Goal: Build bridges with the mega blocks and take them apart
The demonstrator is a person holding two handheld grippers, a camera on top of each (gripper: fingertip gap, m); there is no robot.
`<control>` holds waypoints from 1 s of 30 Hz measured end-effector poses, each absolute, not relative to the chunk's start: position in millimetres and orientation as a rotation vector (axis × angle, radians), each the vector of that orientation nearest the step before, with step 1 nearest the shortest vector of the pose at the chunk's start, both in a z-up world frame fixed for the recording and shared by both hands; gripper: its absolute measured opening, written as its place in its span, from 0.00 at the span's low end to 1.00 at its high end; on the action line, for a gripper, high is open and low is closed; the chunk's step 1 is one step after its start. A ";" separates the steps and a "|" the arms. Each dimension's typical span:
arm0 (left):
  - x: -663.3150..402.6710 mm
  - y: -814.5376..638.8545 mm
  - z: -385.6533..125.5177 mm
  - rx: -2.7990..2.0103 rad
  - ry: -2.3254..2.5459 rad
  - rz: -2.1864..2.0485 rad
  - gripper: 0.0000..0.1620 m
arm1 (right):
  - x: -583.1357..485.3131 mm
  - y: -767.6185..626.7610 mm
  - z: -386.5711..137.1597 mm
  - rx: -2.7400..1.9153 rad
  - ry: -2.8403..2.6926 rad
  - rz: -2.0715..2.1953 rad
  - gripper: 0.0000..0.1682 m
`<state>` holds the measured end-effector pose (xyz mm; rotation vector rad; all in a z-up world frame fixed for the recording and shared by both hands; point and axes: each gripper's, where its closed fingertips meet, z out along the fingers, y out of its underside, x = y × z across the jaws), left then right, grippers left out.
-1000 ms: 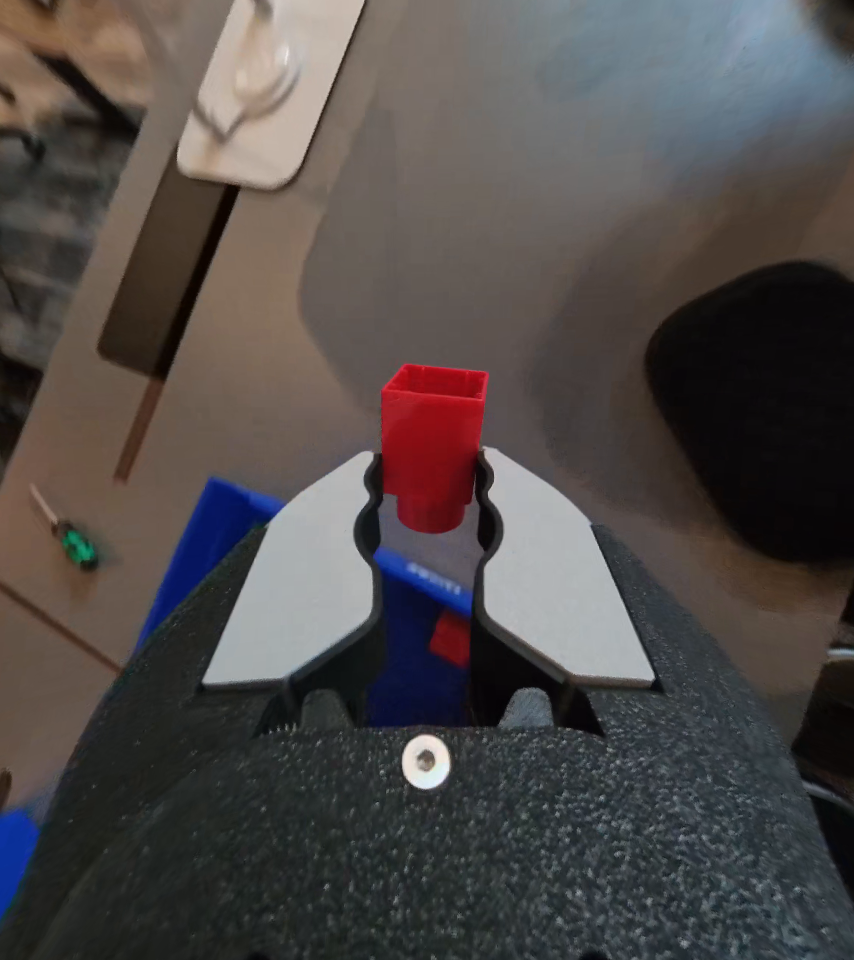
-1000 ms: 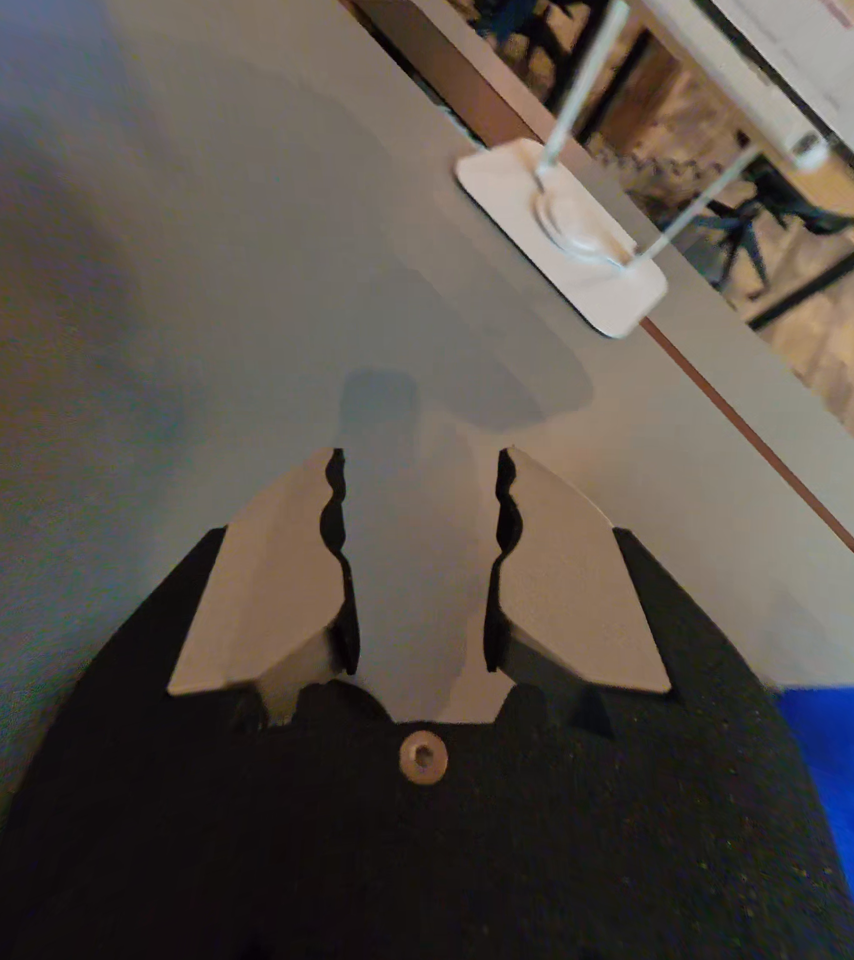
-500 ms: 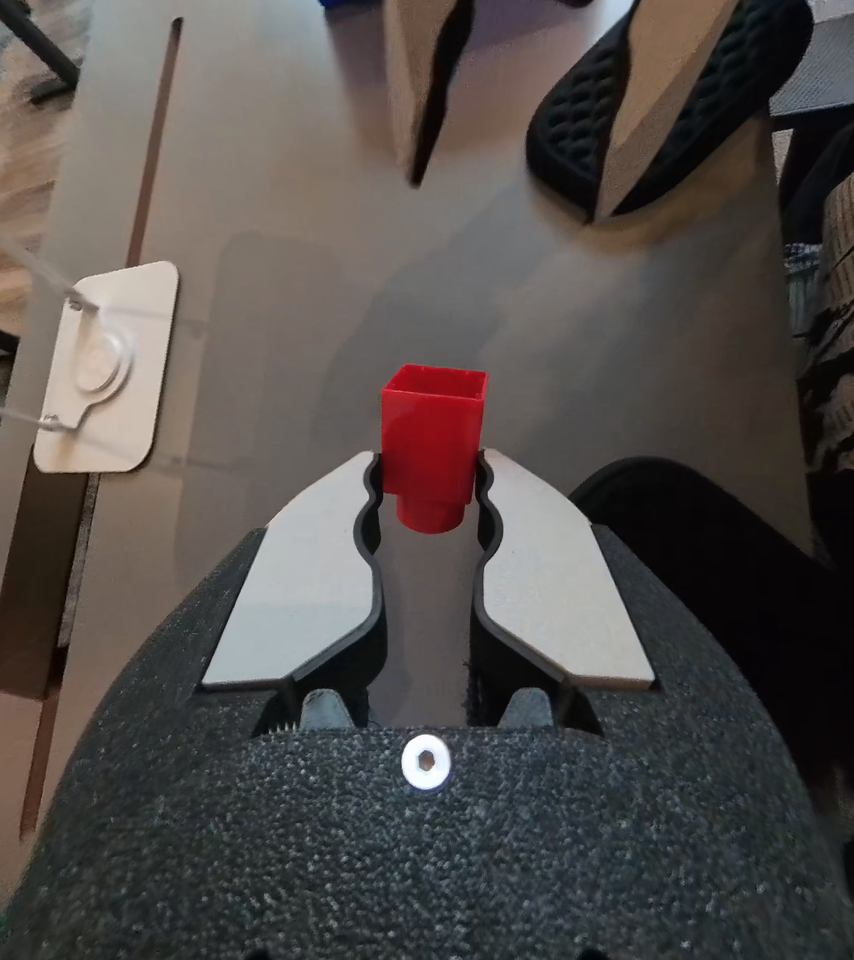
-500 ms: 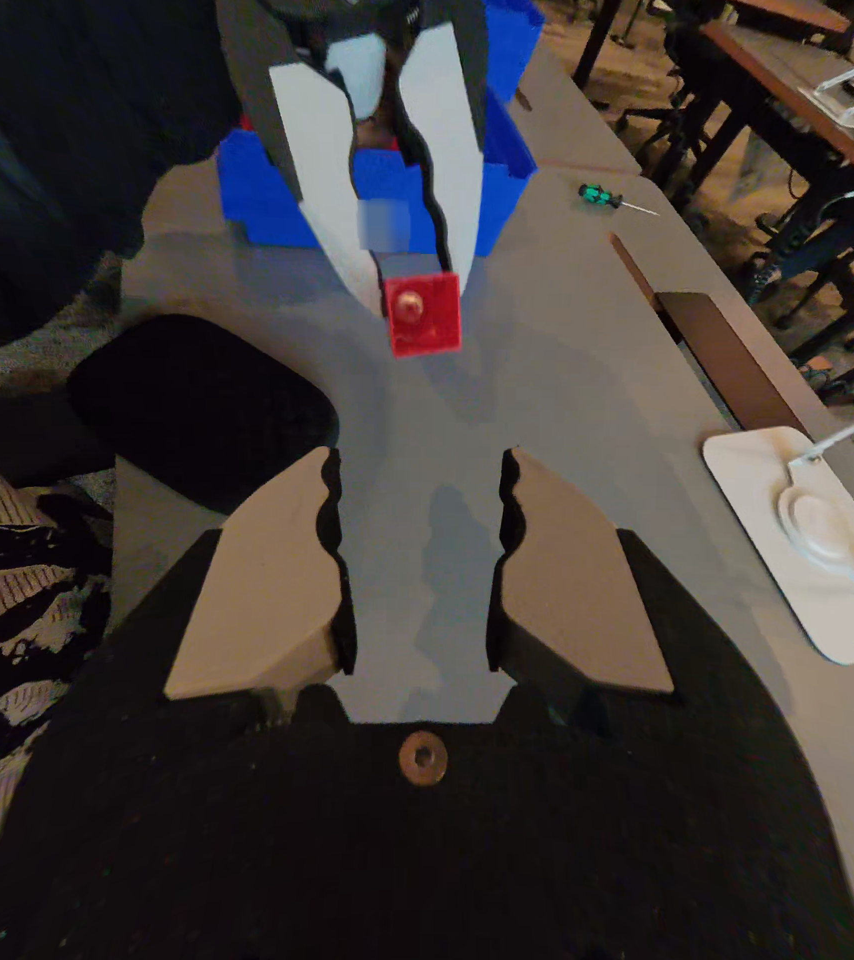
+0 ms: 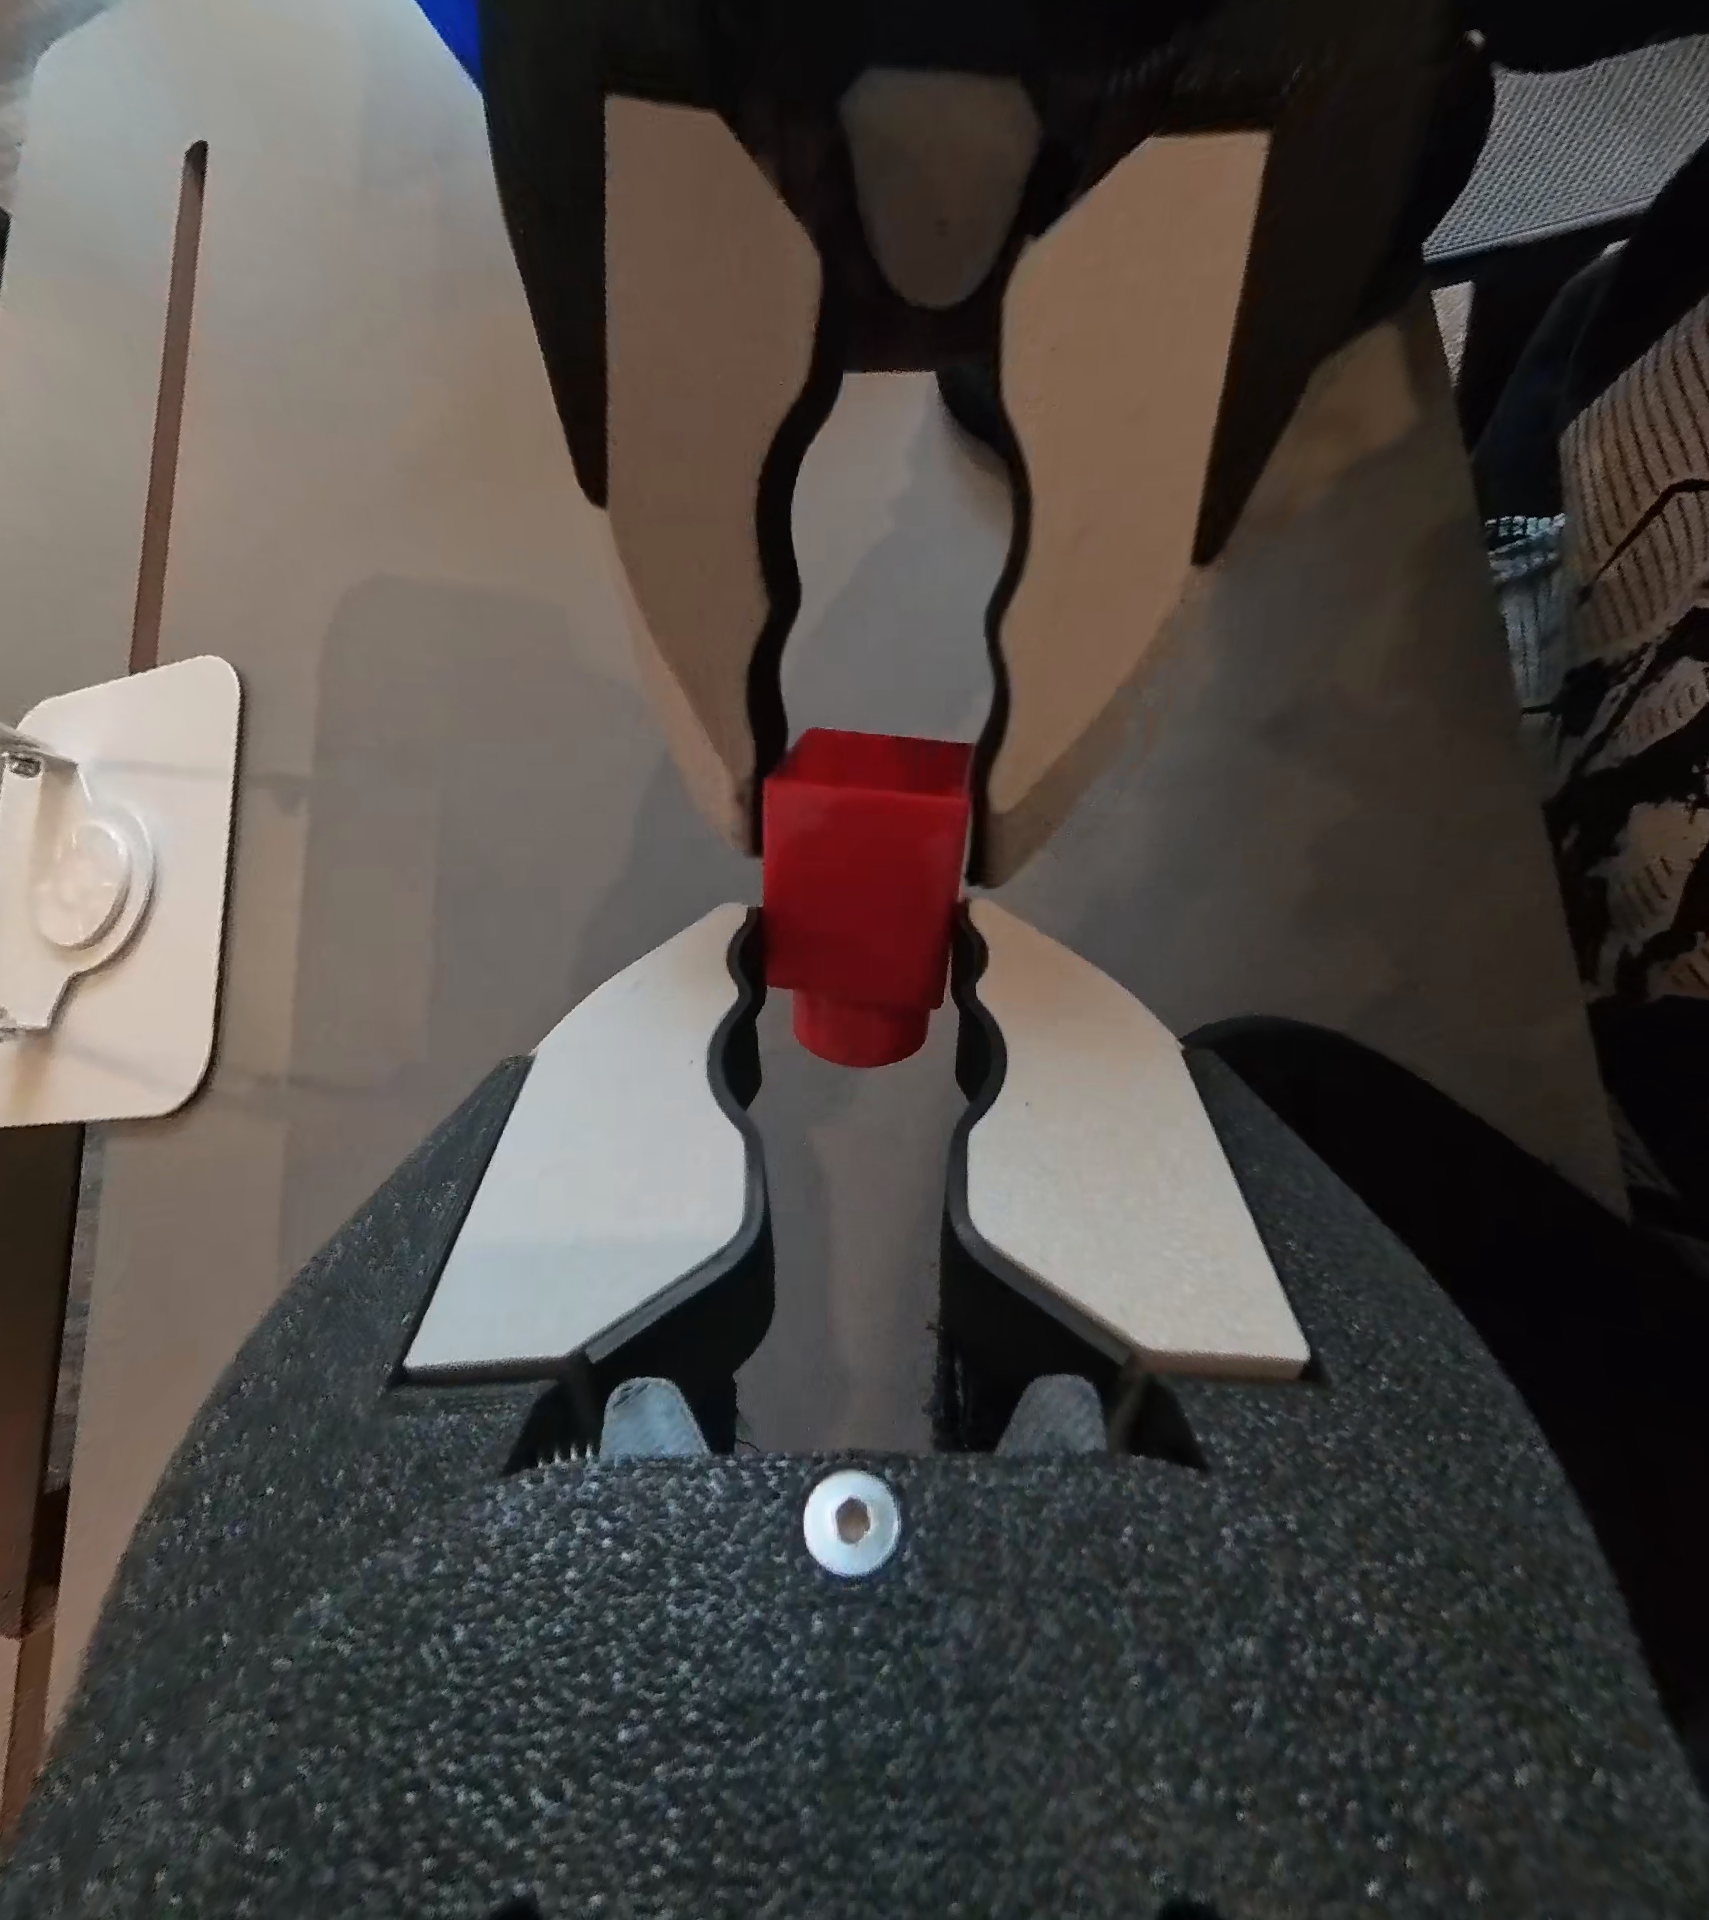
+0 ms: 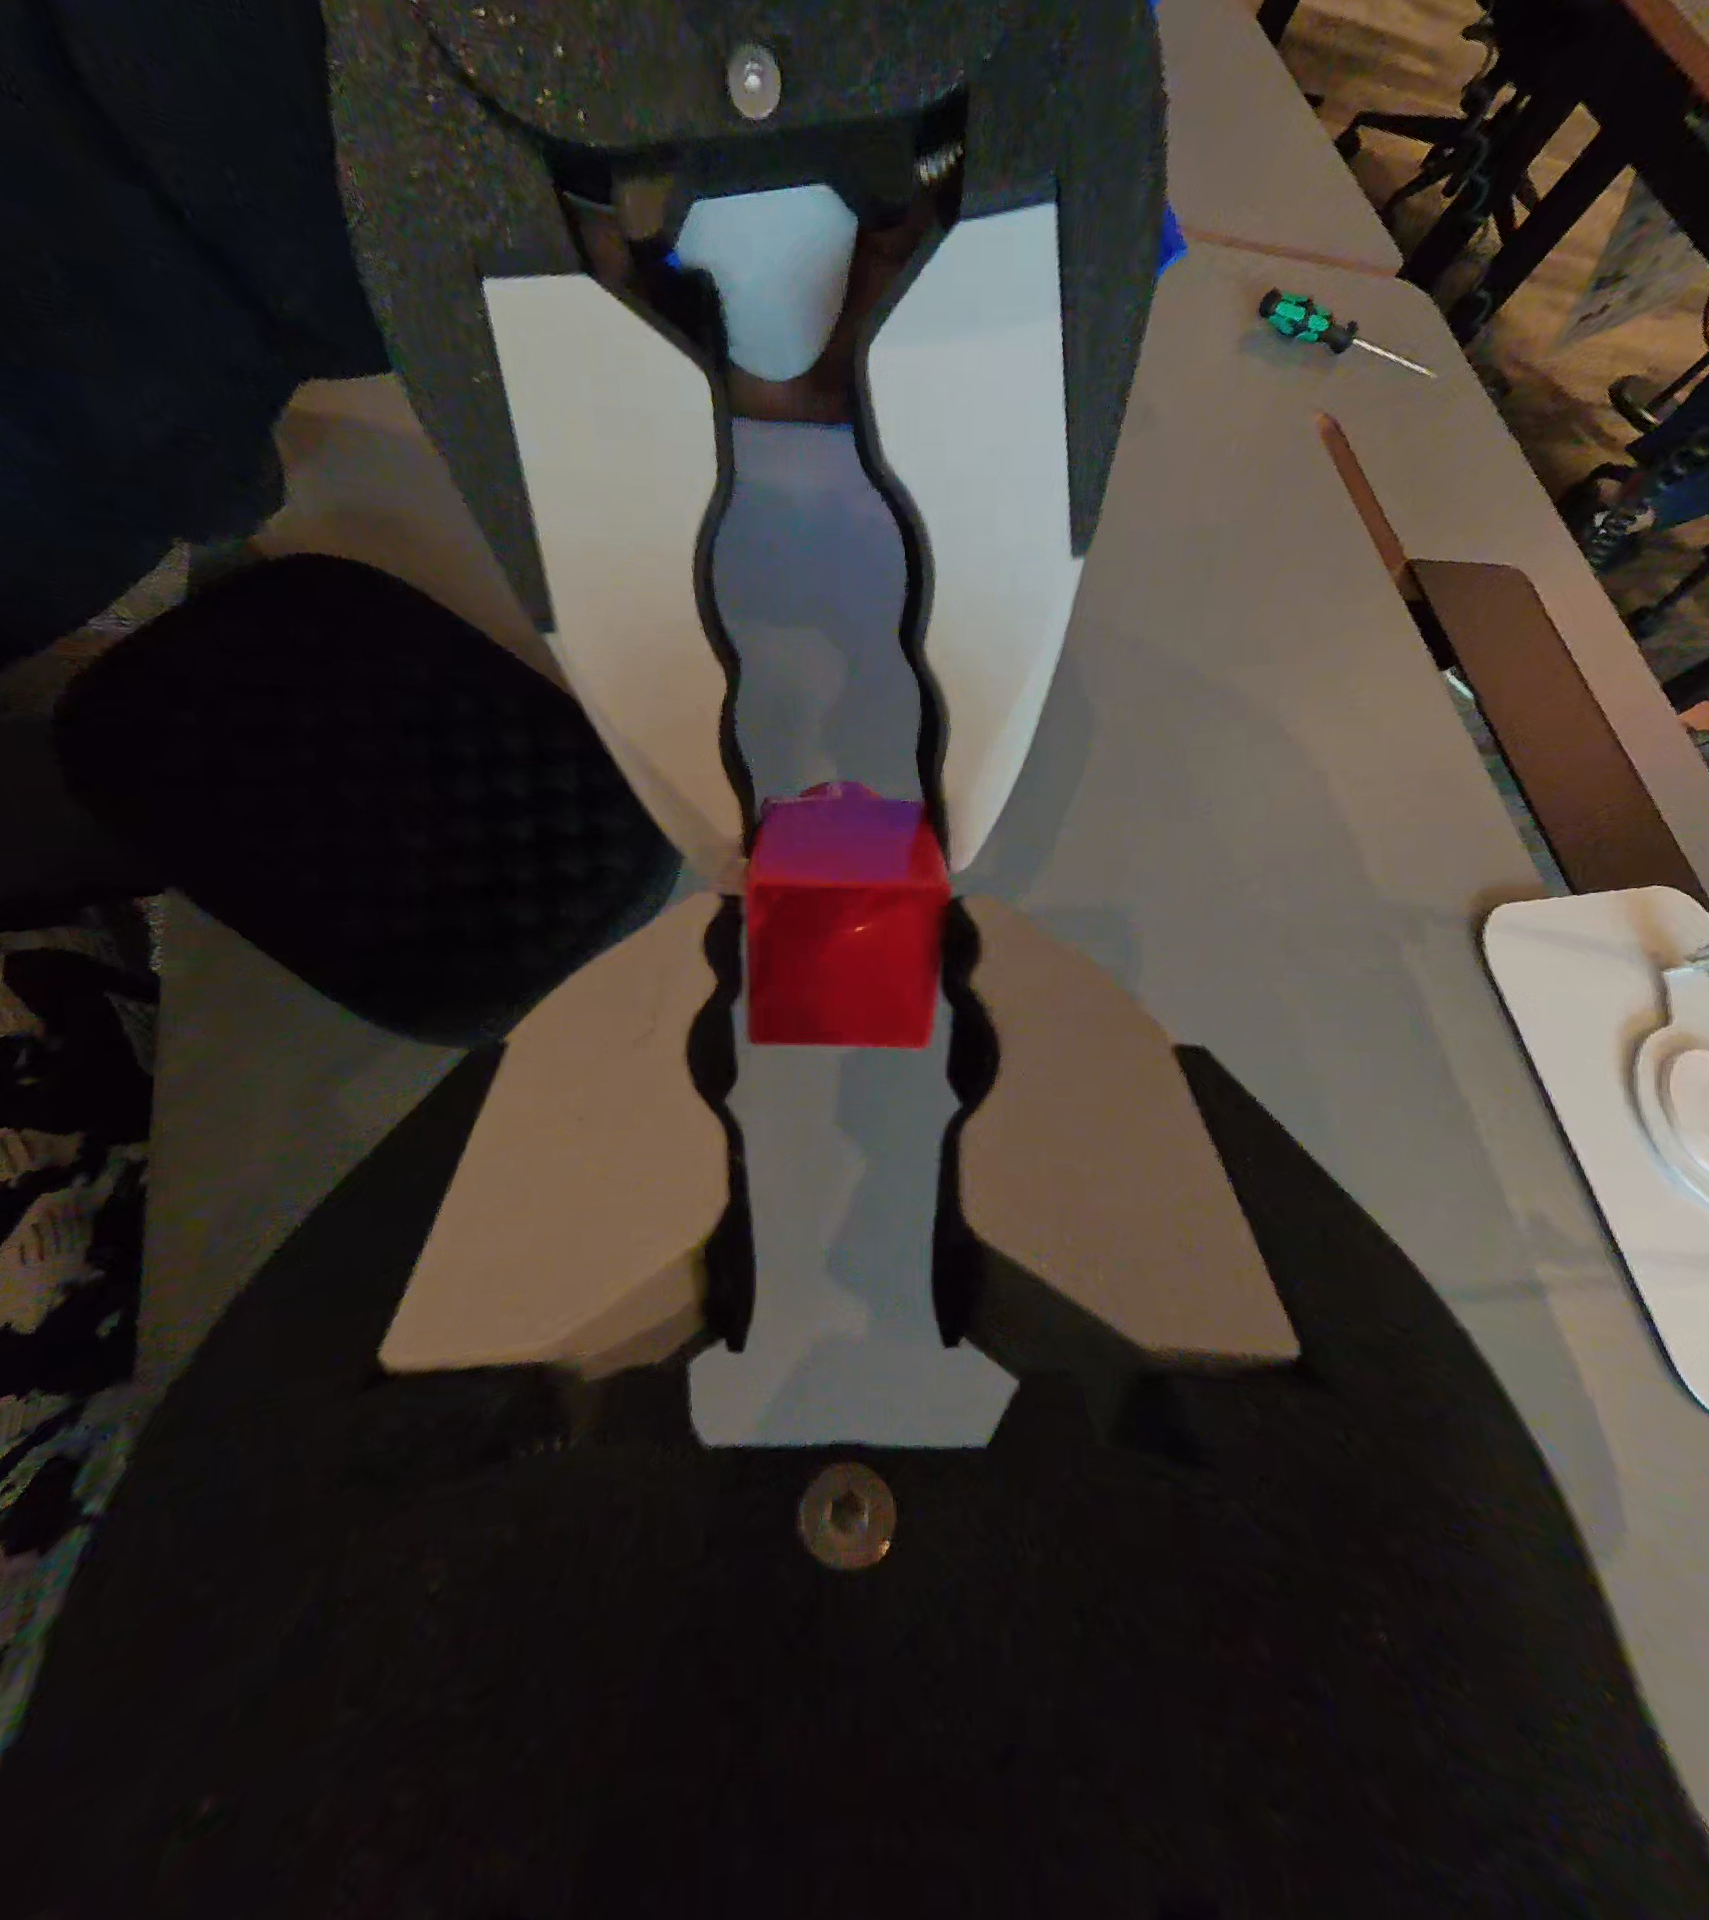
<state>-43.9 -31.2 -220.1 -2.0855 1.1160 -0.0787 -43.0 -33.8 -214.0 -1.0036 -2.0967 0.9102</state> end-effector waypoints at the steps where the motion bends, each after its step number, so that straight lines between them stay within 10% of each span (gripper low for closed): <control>1: -43.5 -30.8 -221.0 -2.088 1.120 -0.072 0.21 | -43.0 -32.7 -214.9 -0.997 -2.097 0.902 0.21; 30: -31.8 -32.9 -164.1 -1.579 0.597 -0.426 0.28 | -14.3 -13.0 -164.0 -0.899 -1.792 1.693 0.20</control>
